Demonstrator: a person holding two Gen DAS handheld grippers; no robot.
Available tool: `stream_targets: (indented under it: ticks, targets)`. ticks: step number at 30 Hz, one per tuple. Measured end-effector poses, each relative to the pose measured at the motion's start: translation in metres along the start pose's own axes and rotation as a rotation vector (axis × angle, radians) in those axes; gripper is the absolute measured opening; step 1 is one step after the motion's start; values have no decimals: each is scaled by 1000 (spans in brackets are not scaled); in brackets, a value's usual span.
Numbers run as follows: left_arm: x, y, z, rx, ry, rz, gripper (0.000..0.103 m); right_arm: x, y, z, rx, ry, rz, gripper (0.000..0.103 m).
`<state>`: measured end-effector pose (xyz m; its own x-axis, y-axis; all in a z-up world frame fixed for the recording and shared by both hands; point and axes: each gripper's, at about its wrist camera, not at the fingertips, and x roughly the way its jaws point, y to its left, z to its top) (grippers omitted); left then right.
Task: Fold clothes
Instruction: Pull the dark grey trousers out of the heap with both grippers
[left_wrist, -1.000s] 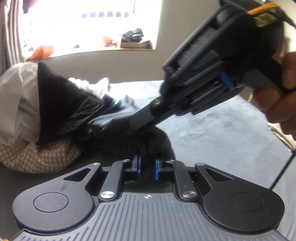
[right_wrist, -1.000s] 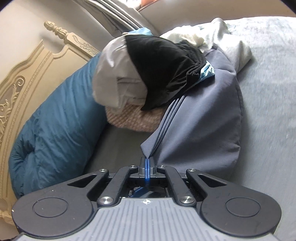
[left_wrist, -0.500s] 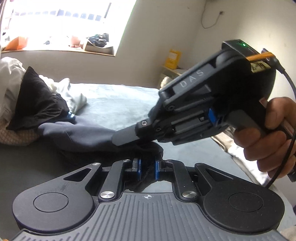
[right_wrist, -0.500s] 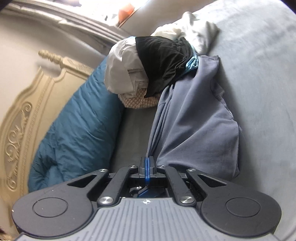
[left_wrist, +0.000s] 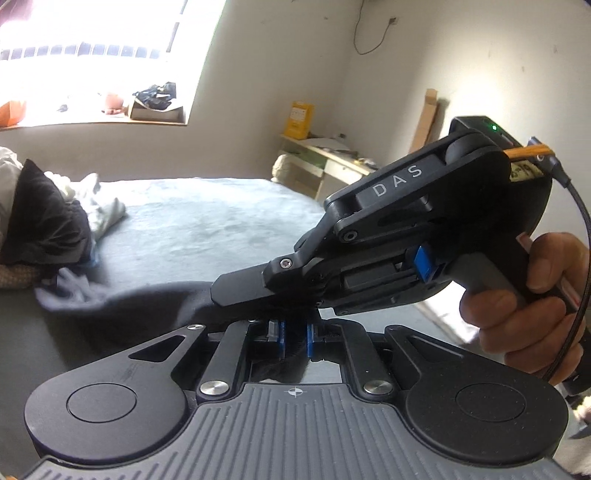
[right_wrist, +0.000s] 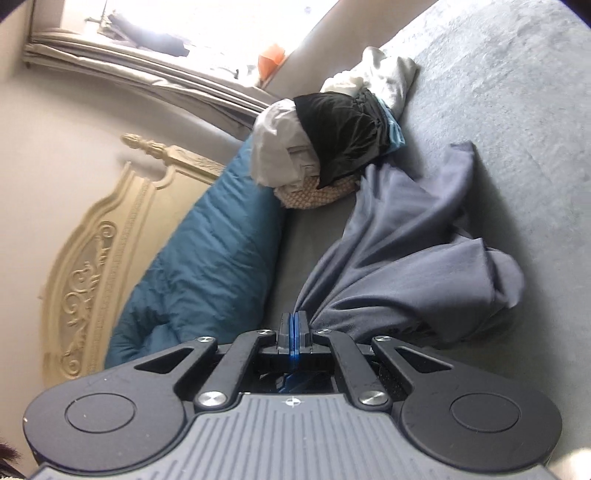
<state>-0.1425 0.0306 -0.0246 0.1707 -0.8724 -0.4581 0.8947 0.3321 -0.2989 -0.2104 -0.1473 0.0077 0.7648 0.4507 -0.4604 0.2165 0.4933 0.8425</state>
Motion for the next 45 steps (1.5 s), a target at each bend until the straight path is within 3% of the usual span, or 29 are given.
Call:
stream_targets:
  ticks: [9, 17, 24, 32, 34, 36, 38, 40, 43, 45]
  targets:
    - [-11, -90, -18, -30, -15, -28, 8, -109, -10, -49, 8, -10, 91, 0]
    - [32, -114, -29, -30, 62, 8, 8, -148, -69, -60, 115, -26, 117, 1]
    - [57, -104, -11, -17, 72, 33, 8, -138, -100, -21, 184, -57, 158, 1]
    - [105, -51, 51, -4, 7, 73, 8, -99, -98, 76, 148, -115, 165, 1]
    - [117, -37, 54, -22, 21, 95, 9, -87, -97, 102, 149, -139, 168, 1]
    - [130, -23, 56, -41, 36, 118, 20, -73, -101, 126, 155, -165, 154, 1]
    - [142, -9, 57, -60, 52, 141, 42, -58, -112, 143, 161, -180, 107, 2]
    - [147, 5, 52, -89, 62, 150, 57, -40, -132, 156, 201, -175, 38, 5]
    - [138, 23, 32, -142, 95, 141, 68, -17, -170, 162, 276, -160, -115, 8]
    - [129, 34, 16, -167, 141, 145, 68, -11, -189, 160, 301, -167, -200, 13]
